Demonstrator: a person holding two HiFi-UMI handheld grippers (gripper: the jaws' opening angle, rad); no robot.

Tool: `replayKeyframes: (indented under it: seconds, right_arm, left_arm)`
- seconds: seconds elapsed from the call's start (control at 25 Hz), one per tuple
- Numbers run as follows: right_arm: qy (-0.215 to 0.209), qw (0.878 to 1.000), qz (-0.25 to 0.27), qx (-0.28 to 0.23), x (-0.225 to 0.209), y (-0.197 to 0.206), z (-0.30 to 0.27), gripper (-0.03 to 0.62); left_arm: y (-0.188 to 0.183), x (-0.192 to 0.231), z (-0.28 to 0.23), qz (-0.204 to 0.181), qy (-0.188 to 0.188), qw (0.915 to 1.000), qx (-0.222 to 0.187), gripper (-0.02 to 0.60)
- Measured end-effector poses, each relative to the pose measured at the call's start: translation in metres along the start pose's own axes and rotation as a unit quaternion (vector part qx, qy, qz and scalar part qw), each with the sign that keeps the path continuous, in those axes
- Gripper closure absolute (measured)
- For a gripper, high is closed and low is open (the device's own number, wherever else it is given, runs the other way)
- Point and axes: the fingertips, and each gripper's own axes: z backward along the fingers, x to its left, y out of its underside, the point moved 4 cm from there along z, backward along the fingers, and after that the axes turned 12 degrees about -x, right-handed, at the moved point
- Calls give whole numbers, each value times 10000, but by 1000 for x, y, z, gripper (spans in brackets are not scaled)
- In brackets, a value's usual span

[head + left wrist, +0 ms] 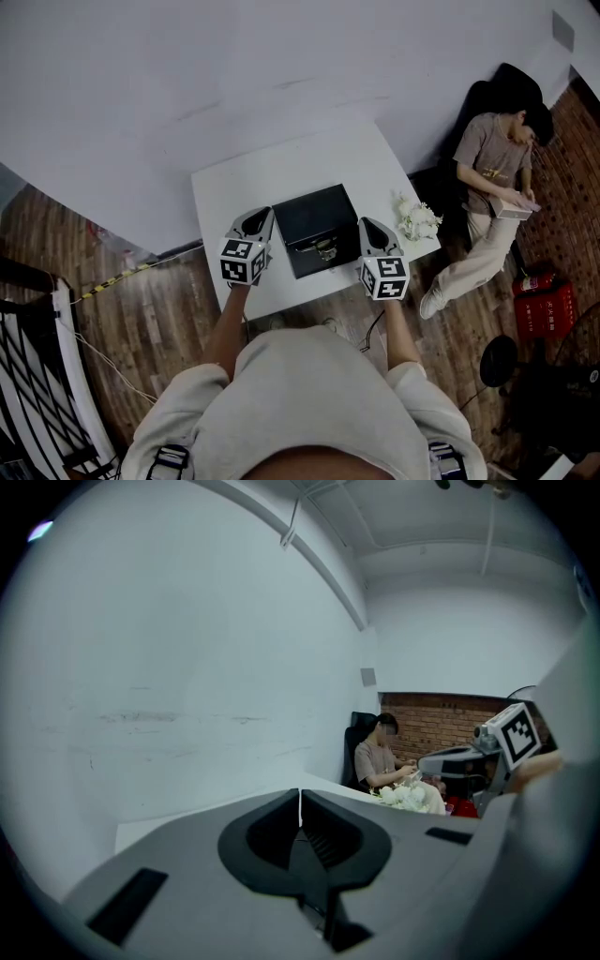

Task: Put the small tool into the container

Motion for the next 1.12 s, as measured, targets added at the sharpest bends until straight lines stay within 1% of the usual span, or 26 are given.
replayKeyframes:
  seconds: [0.48,0.88,1.12]
  right_arm:
    - [-59,10000,2,2,11,0,4,595]
    - [-22,10000,-38,9,6,1,8,595]
    - [-110,9997,208,96,8,3,9,595]
  left_arm:
    - [1,-1,6,40,-13,10000,-54,569]
    - [3,-7,5,47,16,10000,-49,569]
    - [5,-13,5,42,47,10000,-30,569]
